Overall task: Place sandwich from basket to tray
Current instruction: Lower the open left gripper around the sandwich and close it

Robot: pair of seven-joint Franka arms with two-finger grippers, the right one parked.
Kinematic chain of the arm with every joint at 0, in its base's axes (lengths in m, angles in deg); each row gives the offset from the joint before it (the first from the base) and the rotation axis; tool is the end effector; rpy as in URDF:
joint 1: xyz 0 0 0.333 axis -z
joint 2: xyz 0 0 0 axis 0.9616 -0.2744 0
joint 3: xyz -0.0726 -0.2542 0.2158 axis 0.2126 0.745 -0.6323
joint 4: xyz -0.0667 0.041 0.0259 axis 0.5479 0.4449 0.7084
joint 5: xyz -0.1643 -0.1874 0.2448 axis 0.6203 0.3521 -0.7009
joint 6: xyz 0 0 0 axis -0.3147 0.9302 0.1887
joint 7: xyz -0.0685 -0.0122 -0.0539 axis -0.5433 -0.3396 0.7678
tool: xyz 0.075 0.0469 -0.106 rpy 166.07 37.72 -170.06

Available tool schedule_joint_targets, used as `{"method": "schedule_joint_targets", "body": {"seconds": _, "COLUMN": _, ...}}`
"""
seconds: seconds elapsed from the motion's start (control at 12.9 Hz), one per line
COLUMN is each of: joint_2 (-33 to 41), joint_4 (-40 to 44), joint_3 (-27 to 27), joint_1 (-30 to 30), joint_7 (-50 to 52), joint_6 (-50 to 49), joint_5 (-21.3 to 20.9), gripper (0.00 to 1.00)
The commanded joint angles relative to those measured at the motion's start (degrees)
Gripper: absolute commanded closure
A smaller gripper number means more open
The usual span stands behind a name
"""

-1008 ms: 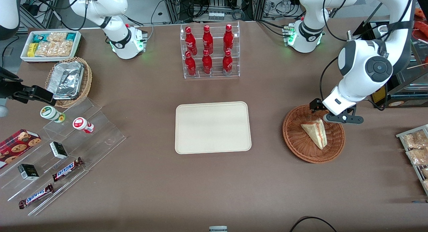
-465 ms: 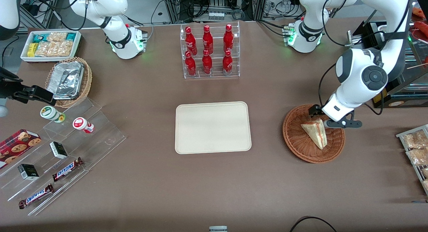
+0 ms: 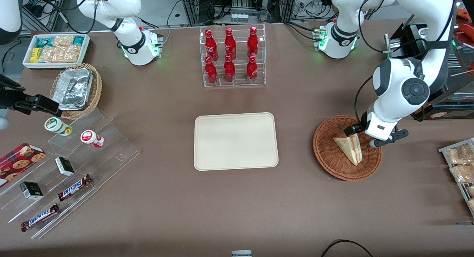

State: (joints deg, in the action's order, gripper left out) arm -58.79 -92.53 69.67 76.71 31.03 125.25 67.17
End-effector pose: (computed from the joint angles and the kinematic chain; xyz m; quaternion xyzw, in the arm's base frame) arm 0.5106 -0.0544 0.3429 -0.9776 -0.2093 0.0206 0.0077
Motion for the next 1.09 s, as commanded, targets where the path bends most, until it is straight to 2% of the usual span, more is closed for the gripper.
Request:
{"method": "schedule_joint_targets", "body": {"seconds": 0.0, "joint_2": -2.0, "joint_4": 0.4, "joint_3": 0.1, "joint_1": 0.4, "joint_7": 8.1, "joint_6": 3.0, "joint_5": 0.5, "gripper": 0.0}}
{"method": "schedule_joint_targets", "body": {"seconds": 0.16, "joint_2": -3.3, "joint_4": 2.0, "joint_3": 0.3, "joint_1": 0.5, "joint_7": 11.7, "joint_6": 2.5, "joint_5": 0.5, "gripper": 0.0}}
{"method": "schedule_joint_targets", "body": {"seconds": 0.85, "joint_2": -8.3, "joint_4": 4.9, "joint_3": 0.5, "joint_1": 1.1, "joint_7": 10.8, "joint_6": 3.2, "joint_5": -0.5, "gripper": 0.0}}
{"method": "schedule_joint_targets", "body": {"seconds": 1.01, "joint_2": -9.6, "joint_4": 5.8, "joint_3": 0.4, "joint_1": 0.8, "joint_7": 10.8, "joint_6": 3.2, "joint_5": -2.0, "gripper": 0.0}}
